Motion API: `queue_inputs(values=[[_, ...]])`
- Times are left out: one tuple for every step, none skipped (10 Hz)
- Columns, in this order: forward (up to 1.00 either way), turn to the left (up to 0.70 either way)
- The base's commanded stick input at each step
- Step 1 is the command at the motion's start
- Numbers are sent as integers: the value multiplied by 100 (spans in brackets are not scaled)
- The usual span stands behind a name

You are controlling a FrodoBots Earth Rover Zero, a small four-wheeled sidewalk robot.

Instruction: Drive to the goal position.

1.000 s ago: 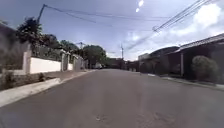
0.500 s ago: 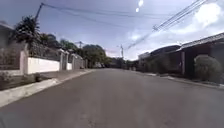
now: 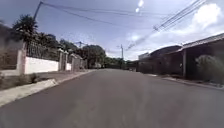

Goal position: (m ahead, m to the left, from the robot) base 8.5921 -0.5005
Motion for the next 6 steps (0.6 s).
queue_inputs(values=[[45, 0], [45, 0], [45, 0], [45, 0], [45, 0], [45, 0]])
